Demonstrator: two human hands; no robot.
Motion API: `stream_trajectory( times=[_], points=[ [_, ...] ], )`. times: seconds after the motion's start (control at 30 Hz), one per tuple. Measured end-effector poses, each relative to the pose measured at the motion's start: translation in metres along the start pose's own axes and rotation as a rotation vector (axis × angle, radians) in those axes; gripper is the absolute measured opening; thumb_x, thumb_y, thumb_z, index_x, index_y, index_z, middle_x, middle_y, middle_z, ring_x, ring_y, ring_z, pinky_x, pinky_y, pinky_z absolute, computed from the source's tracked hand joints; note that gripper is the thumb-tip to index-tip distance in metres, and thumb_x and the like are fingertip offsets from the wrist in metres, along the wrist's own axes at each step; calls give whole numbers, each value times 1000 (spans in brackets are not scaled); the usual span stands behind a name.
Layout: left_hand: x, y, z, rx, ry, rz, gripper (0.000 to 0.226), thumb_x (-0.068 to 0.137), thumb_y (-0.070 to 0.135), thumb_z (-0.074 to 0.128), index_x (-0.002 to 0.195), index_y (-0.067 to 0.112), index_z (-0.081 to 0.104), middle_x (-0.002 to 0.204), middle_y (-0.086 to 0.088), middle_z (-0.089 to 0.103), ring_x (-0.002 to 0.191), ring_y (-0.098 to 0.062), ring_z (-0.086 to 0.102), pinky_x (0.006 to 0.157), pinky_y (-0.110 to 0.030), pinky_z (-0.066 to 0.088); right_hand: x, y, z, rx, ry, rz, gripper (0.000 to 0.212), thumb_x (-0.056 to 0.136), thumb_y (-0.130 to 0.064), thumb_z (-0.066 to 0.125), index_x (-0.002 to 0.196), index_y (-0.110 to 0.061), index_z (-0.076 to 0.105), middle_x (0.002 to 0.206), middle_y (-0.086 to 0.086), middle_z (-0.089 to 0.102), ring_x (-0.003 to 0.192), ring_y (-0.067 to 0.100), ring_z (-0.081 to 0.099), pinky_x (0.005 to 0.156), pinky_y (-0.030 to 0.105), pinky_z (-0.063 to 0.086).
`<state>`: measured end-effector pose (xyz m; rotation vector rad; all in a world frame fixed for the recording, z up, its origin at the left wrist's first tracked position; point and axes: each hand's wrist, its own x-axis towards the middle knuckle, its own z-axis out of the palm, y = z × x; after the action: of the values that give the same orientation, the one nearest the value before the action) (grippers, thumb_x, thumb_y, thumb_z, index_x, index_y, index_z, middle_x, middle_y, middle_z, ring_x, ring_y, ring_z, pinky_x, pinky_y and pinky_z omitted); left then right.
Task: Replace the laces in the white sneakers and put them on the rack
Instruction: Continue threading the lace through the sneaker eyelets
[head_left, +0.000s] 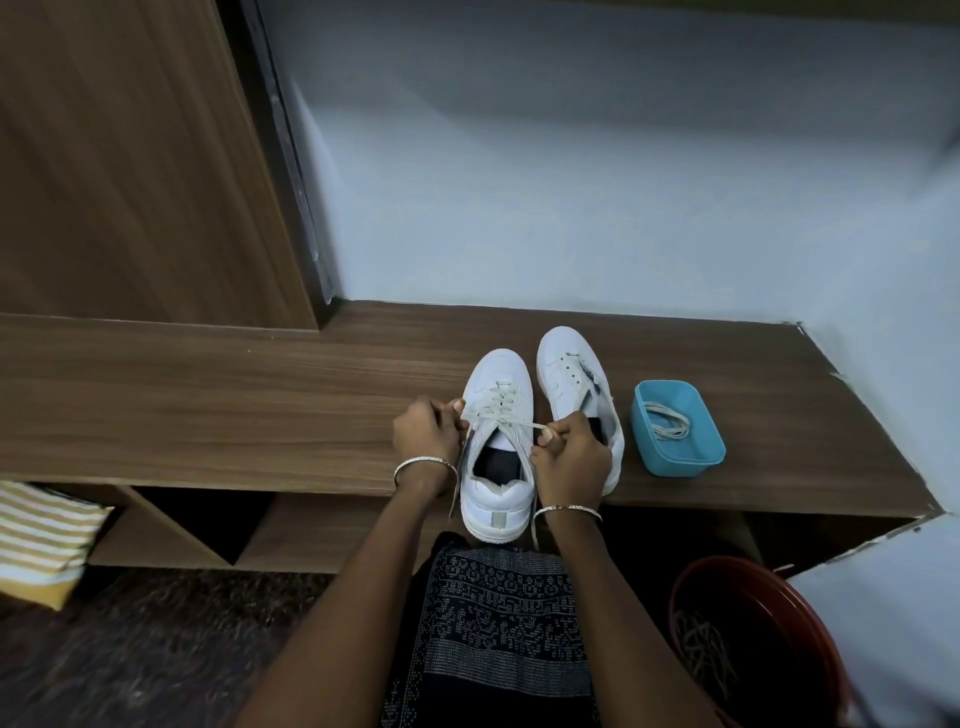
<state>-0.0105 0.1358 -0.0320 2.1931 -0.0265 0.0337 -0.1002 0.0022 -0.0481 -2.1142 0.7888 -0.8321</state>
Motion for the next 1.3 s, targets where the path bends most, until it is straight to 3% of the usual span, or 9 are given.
stream_trajectory(
  times=[0.17,0.27,0.33,0.4,0.57,0.77,0.97,1.2,1.3],
  points=[
    [4,-10,-11,-70,-102,111,26,90,35,68,75,15,63,72,5,74,72,-14,69,70,-31,52,8,13,-15,150,-225,-16,14,81,-14,62,85,-27,66,80,-4,72,67,15,71,66,42,61],
    [4,-15,-17,-81,-129,166,23,90,42,67,88,18,68,86,6,74,79,-12,68,73,-27,49,9,6,-29,46,-383,-13,41,79,-6,66,117,-21,67,109,-6,71,68,-1,66,74,18,54],
    [3,-19,-20,-73,-114,221,29,85,46,69,98,21,67,97,6,72,88,-16,68,79,-32,53,14,2,-29,-106,-446,-69,47,81,-8,66,126,-18,66,116,-1,69,88,11,69,86,25,51],
    [1,-19,-23,-7,-95,304,26,79,41,76,95,22,65,96,2,68,83,-17,65,74,-33,53,19,-4,-26,-252,-494,-131,34,84,-14,64,117,-19,71,114,2,71,103,22,67,91,35,53],
    [-23,-10,-22,-7,-239,348,29,69,32,87,85,27,63,81,6,63,68,-6,58,61,-19,46,20,-19,-27,-361,-511,-63,11,90,-25,56,89,-20,66,92,6,70,85,31,68,76,40,56],
    [-42,-13,-15,15,-271,438,22,76,44,79,89,27,74,84,2,57,72,-4,53,64,-22,41,26,-46,-44,12,-350,76,11,85,-22,64,78,-14,66,63,3,70,62,19,67,67,32,55],
    [-40,-16,-20,-37,-221,394,18,84,23,62,99,18,71,97,-4,65,81,-19,63,76,-36,53,-2,-58,-54,-34,-751,-100,15,88,-24,69,73,-22,75,60,-4,70,44,6,62,51,25,51],
    [-36,-5,-24,-21,-267,342,12,86,10,68,95,17,72,96,-4,69,80,-18,63,78,-35,53,-5,-46,-50,-329,-595,-144,19,83,-25,69,98,-19,78,86,3,76,88,23,70,78,37,57],
    [-41,-7,-26,-22,-303,366,11,83,18,74,94,20,70,95,-3,67,80,-18,63,76,-36,54,-2,-42,-51,-393,-536,-142,12,83,-26,64,89,-18,72,80,6,71,88,29,66,72,34,53]
  ],
)
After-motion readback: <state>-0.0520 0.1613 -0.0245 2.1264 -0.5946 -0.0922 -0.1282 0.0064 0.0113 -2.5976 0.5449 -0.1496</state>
